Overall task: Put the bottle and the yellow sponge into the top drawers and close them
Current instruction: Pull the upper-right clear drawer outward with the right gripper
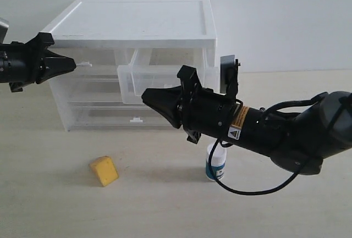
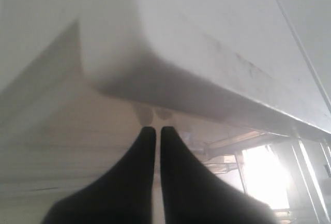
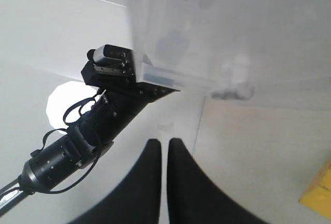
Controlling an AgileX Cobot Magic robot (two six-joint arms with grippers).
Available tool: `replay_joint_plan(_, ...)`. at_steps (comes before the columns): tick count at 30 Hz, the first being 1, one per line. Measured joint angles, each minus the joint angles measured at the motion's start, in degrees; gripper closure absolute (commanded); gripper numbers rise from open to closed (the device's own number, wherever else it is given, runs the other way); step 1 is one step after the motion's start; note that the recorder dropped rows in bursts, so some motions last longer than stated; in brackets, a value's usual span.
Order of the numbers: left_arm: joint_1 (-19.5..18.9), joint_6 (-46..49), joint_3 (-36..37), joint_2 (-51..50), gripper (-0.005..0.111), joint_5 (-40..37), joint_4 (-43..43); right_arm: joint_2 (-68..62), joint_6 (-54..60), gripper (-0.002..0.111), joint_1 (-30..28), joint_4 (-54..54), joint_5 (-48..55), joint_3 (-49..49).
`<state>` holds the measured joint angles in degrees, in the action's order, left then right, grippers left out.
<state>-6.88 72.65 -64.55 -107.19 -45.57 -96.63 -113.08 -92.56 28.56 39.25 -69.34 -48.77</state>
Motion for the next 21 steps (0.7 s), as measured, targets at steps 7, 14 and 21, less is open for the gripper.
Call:
replay_joint_plan(7, 0.0, 0.0, 0.0, 0.0, 0.103, 0.0, 0.0, 0.3, -0.5, 0.108, 0.0, 6.8, 0.0, 0.0)
replay_joint_plan(14, 0.0, 0.0, 0.0, 0.0, 0.103, 0.0, 0.0, 8.1, 3.9, 0.108, -0.1, 12.2, 0.2, 0.1)
replay_joint_plan(21, 0.0, 0.1, 0.0, 0.0, 0.103, 0.0, 0.2, 21.0, 5.4, 0.075, -6.5, 19.6, 8.3, 0.1)
